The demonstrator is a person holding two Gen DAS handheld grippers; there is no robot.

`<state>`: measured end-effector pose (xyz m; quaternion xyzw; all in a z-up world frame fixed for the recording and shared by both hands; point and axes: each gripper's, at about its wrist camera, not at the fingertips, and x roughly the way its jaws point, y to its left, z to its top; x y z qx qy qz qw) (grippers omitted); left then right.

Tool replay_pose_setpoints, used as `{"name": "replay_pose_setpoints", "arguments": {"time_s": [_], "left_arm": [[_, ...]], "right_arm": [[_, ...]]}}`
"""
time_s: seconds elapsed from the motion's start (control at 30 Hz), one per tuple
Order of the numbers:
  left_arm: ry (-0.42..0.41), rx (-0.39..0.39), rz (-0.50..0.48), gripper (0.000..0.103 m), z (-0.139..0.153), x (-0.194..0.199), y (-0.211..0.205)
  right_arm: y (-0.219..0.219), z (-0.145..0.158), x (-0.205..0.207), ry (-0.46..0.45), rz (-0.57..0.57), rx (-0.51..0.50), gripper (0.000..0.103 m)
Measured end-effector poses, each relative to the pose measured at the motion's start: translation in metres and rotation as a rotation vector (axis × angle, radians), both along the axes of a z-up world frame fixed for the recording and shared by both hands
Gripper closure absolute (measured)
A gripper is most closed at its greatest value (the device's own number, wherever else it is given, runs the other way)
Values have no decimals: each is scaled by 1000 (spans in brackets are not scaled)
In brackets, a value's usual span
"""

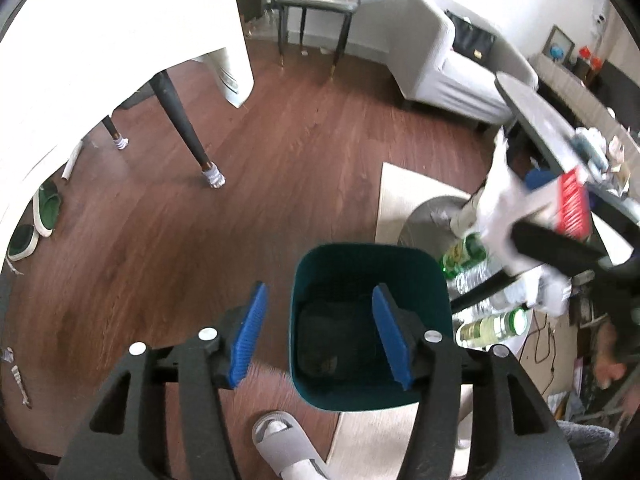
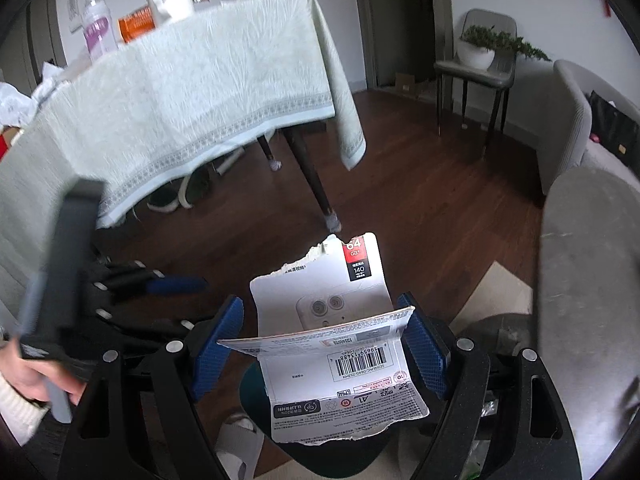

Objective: Collect trash
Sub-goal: 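Carry both items to the green bin while the left tool opens, dropping the cardboard, then lower the white card package into the green bin and open the right tool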

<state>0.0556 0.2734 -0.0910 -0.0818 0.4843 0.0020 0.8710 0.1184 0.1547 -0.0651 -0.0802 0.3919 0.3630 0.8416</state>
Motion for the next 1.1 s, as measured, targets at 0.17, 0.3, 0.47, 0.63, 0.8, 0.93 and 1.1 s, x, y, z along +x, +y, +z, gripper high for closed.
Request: {"name": "replay_pose_setpoints", "arguments": {"time_s": [0.17, 0.3, 0.47, 0.63, 0.8, 0.93, 1.1], "left_arm": [[-47, -25, 35, 44, 15, -6, 14], [-94, -29, 45, 47, 28, -11, 19], [-130, -43, 38, 54, 39, -13, 14], [-174, -74, 28, 56, 53, -13, 9], [-209, -78, 14, 56, 64, -14, 4], [-232, -81, 12, 58, 72, -16, -2], [-273, -79, 7, 58, 87, -15, -8]], "right_arm": [[14, -22, 3, 35, 0, -61, 23], [21, -42, 6, 61, -8, -129, 23], [28, -67, 9, 101, -11, -199, 23], [30, -95, 8, 128, -6, -283, 22], [24, -111, 4, 131, -17, -360, 8], [16, -104, 2, 135, -20, -325, 9], [7, -84, -6, 118, 0, -271, 9]]}}
